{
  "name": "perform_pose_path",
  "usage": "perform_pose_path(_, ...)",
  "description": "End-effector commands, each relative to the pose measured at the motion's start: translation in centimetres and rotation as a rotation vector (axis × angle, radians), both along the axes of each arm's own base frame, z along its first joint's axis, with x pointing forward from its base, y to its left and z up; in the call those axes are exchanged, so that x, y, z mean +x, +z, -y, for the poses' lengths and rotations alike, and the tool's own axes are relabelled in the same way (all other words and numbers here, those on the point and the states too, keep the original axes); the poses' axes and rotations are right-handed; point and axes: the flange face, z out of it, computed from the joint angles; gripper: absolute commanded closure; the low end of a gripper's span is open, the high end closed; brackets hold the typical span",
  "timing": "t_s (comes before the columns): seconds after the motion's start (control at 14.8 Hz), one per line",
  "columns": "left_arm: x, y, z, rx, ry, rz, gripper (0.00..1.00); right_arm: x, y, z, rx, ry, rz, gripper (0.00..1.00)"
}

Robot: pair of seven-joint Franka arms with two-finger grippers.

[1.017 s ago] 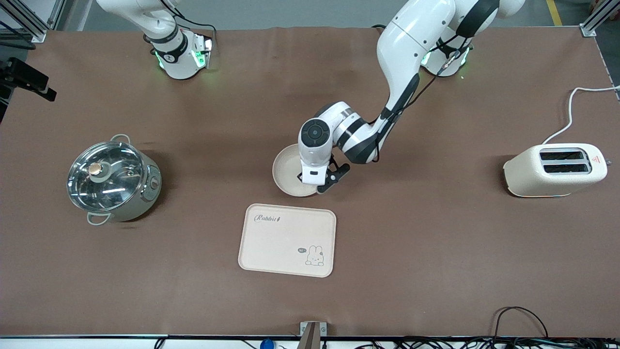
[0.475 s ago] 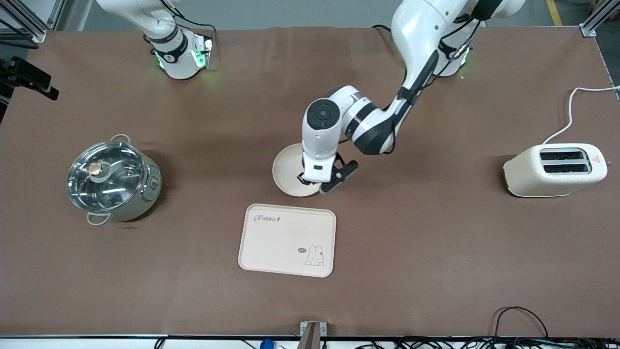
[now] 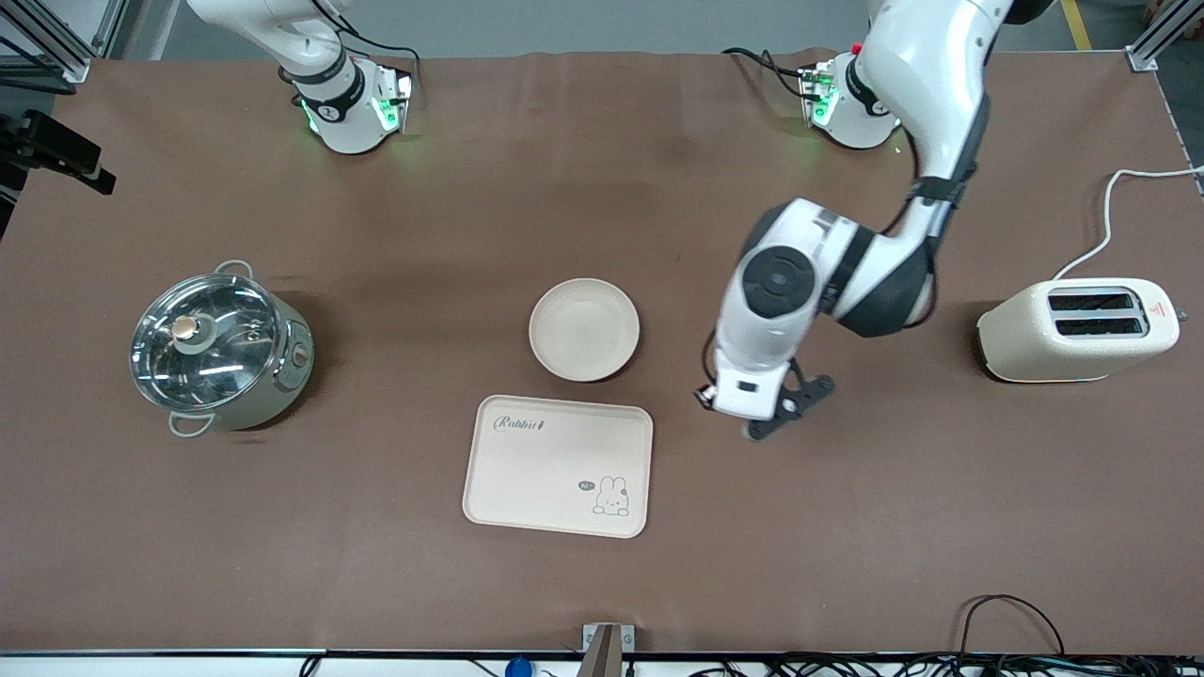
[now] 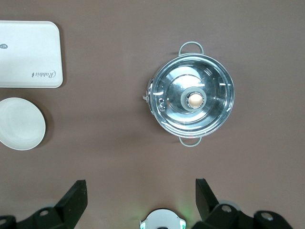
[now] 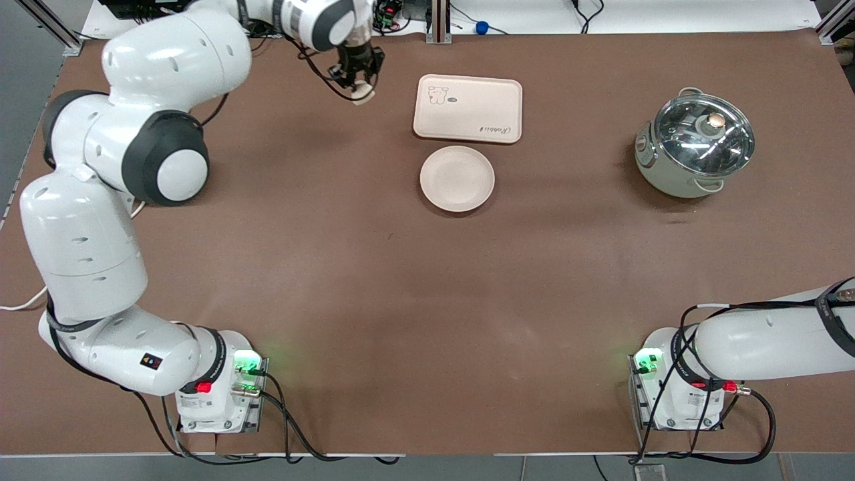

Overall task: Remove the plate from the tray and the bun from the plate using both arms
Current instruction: 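Lift the bun off the plate and carry it toward the toaster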

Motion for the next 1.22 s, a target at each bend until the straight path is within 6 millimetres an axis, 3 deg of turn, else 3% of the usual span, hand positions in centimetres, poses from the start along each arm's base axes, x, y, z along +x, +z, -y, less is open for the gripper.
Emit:
perform_pose_path(0.0, 1.1, -1.1, -4.5, 0.034, -0.055, -0.04, 0.62, -0.3, -0.1, 0.0, 0.0, 0.007, 0.0, 0.0)
perform_pose_path(0.34, 4.5, -6.9, -15.2, 0.04, -0.096, -0.127, 0.62, -0.2, -0.3, -0.1, 0.0, 0.007, -0.004, 0.0)
perform_pose_path(0.47, 5.4, -8.7, -17.9, 0.027, -0.109, -0.121, 0.61, -0.2, -0.3, -0.2, 0.0, 0.01, -0.001, 0.0)
perform_pose_path(0.81, 6.6, -12.4, -19.9, -0.008, -0.084, -0.084, 0.61, -0.3, -0.4, -0.6, 0.002, 0.017, -0.01, 0.0)
perform_pose_path(1.02, 7.4, -14.0, -19.5, -0.024, -0.093, -0.028, 0.6, -0.2, -0.5, -0.6, 0.002, 0.017, -0.009, 0.0)
perform_pose_path(1.15, 7.5, -14.7, -19.6, -0.028, -0.101, -0.015, 0.49, -0.2, -0.5, -0.6, 0.002, 0.015, -0.009, 0.0)
